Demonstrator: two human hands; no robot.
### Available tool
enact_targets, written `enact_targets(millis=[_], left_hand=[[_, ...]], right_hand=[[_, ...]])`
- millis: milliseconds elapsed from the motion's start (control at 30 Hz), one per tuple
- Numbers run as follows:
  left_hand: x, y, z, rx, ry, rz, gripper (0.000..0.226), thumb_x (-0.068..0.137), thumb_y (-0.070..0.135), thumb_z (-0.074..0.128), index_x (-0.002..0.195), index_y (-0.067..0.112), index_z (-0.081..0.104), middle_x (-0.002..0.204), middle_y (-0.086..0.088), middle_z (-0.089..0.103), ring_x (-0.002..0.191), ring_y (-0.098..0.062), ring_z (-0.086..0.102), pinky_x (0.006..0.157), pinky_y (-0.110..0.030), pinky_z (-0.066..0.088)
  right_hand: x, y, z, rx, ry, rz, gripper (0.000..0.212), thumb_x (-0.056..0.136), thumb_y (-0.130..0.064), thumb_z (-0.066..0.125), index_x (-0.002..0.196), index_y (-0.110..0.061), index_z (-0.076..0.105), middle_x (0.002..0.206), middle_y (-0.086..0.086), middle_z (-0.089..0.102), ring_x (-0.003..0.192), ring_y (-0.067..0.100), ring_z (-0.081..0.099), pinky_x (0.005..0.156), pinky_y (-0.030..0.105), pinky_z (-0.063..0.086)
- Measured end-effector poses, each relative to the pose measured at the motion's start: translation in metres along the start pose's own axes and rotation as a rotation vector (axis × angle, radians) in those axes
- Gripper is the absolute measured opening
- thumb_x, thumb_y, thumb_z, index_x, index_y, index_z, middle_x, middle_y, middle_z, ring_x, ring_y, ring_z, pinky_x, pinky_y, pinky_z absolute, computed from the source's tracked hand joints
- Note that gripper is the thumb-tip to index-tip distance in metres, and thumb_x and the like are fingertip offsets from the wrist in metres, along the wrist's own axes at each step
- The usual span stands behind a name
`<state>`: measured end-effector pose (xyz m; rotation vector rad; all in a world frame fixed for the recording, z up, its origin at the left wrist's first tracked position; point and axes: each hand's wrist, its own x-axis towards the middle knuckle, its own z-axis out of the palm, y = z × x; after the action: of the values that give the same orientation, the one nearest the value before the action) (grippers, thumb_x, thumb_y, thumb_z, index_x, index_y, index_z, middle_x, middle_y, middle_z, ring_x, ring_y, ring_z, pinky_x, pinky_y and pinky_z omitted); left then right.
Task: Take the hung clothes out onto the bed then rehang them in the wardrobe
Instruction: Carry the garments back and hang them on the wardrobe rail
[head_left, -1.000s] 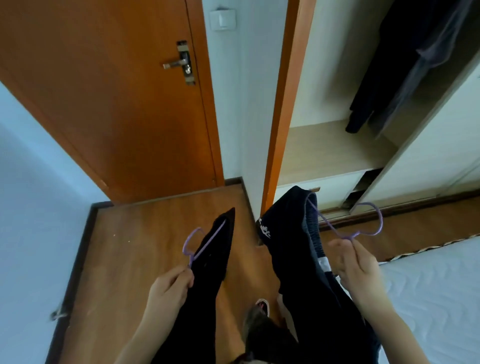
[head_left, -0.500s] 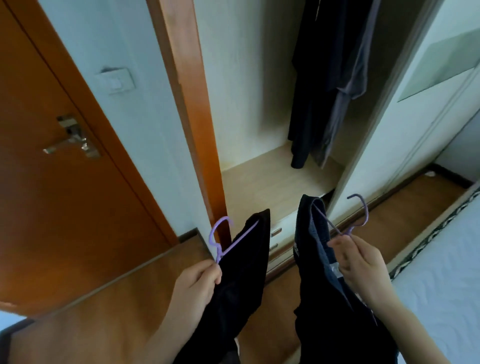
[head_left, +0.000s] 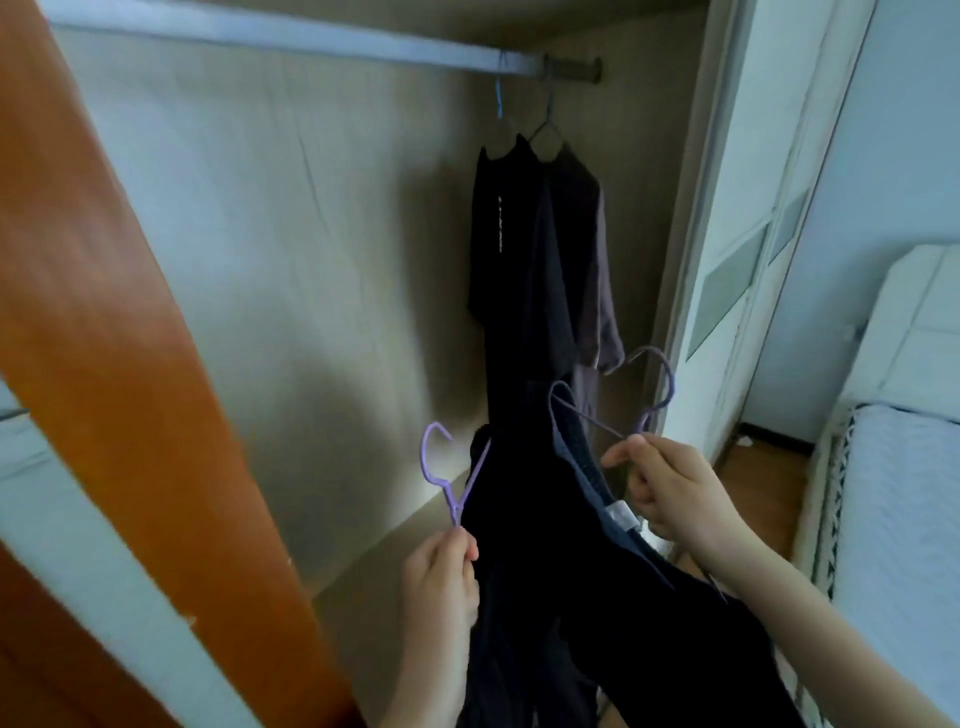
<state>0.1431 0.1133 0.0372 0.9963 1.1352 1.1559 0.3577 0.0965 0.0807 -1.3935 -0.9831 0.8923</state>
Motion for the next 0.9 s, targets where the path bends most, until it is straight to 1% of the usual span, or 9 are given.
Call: enact_targets(millis=[167, 300, 400, 500, 567, 633, 700, 800, 900], left_hand=[[0.059, 0.030, 0.030, -0.215, 0.107, -0.032, 0.036, 0.098, 0.005, 0.041, 0.063, 0.005, 0.043, 0.036, 0.005, 0.023, 0.023, -0.003, 0.016, 0.034, -0.007, 0.013], [0.103, 0.047, 0.054, -0.299, 0.183, 0.005, 0.039, 0.099, 0.004, 0.041, 0.061, -0.001, 0.043, 0.033, 0.001, 0.025, 0.020, -0.006, 0.018, 0.031, -0.006, 0.016], [0.137, 0.068, 0.074, -0.329, 0.219, 0.023, 0.041, 0.098, 0.000, 0.044, 0.057, -0.002, 0.045, 0.031, -0.002, 0.025, 0.021, -0.008, 0.020, 0.028, -0.010, 0.019], [0.167, 0.102, 0.095, -0.348, 0.253, 0.087, 0.042, 0.097, -0.004, 0.042, 0.056, -0.002, 0.045, 0.031, -0.002, 0.024, 0.020, -0.007, 0.019, 0.028, -0.009, 0.018], [0.187, 0.133, 0.106, -0.331, 0.274, 0.118, 0.041, 0.098, -0.001, 0.038, 0.058, -0.002, 0.044, 0.031, 0.000, 0.023, 0.020, -0.007, 0.018, 0.031, -0.005, 0.018], [0.206, 0.173, 0.116, -0.303, 0.265, 0.147, 0.039, 0.098, 0.001, 0.032, 0.061, 0.001, 0.043, 0.030, 0.002, 0.023, 0.018, -0.005, 0.017, 0.035, -0.002, 0.021], [0.220, 0.216, 0.126, -0.257, 0.288, 0.221, 0.037, 0.097, 0.001, 0.030, 0.062, 0.004, 0.041, 0.029, 0.006, 0.022, 0.019, -0.003, 0.016, 0.035, -0.001, 0.019], [0.238, 0.271, 0.141, -0.121, 0.397, 0.419, 0.036, 0.093, -0.002, 0.033, 0.060, 0.008, 0.041, 0.030, 0.010, 0.024, 0.021, 0.000, 0.016, 0.029, -0.007, 0.014], [0.253, 0.313, 0.148, -0.028, 0.476, 0.490, 0.035, 0.094, 0.001, 0.037, 0.060, 0.009, 0.044, 0.029, 0.010, 0.030, 0.020, -0.001, 0.023, 0.026, -0.011, 0.019]], right_hand=[[0.075, -0.030, 0.011, 0.058, -0.125, -0.008, 0.039, 0.104, -0.023, 0.036, 0.098, 0.007, 0.061, 0.052, -0.003, 0.029, 0.038, 0.007, 0.023, 0.033, 0.016, 0.019], [0.147, -0.054, 0.024, 0.098, -0.318, -0.020, 0.038, 0.104, -0.022, 0.035, 0.102, 0.004, 0.063, 0.052, -0.003, 0.033, 0.042, 0.009, 0.023, 0.035, 0.019, 0.019], [0.201, -0.070, 0.037, 0.098, -0.407, -0.061, 0.039, 0.105, -0.017, 0.032, 0.098, 0.004, 0.063, 0.051, -0.002, 0.031, 0.040, 0.009, 0.021, 0.034, 0.017, 0.016], [0.250, -0.096, 0.046, 0.072, -0.442, -0.131, 0.040, 0.105, -0.013, 0.030, 0.090, 0.003, 0.063, 0.048, -0.002, 0.029, 0.037, 0.008, 0.019, 0.035, 0.013, 0.015], [0.280, -0.125, 0.050, 0.070, -0.474, -0.182, 0.040, 0.104, -0.011, 0.030, 0.087, 0.002, 0.063, 0.047, -0.001, 0.029, 0.034, 0.008, 0.020, 0.034, 0.012, 0.015], [0.308, -0.163, 0.057, 0.114, -0.526, -0.215, 0.039, 0.103, -0.010, 0.031, 0.083, -0.001, 0.062, 0.044, -0.003, 0.029, 0.032, 0.007, 0.020, 0.034, 0.010, 0.014], [0.332, -0.203, 0.070, 0.161, -0.567, -0.253, 0.037, 0.102, -0.008, 0.031, 0.080, -0.003, 0.060, 0.042, -0.005, 0.028, 0.030, 0.005, 0.020, 0.036, 0.008, 0.014], [0.355, -0.253, 0.093, 0.181, -0.612, -0.313, 0.035, 0.101, -0.009, 0.031, 0.080, -0.003, 0.058, 0.045, -0.003, 0.028, 0.029, 0.004, 0.022, 0.033, 0.010, 0.013], [0.373, -0.285, 0.113, 0.166, -0.643, -0.360, 0.035, 0.102, -0.013, 0.031, 0.080, -0.003, 0.057, 0.046, 0.000, 0.031, 0.027, 0.005, 0.024, 0.031, 0.013, 0.014]])
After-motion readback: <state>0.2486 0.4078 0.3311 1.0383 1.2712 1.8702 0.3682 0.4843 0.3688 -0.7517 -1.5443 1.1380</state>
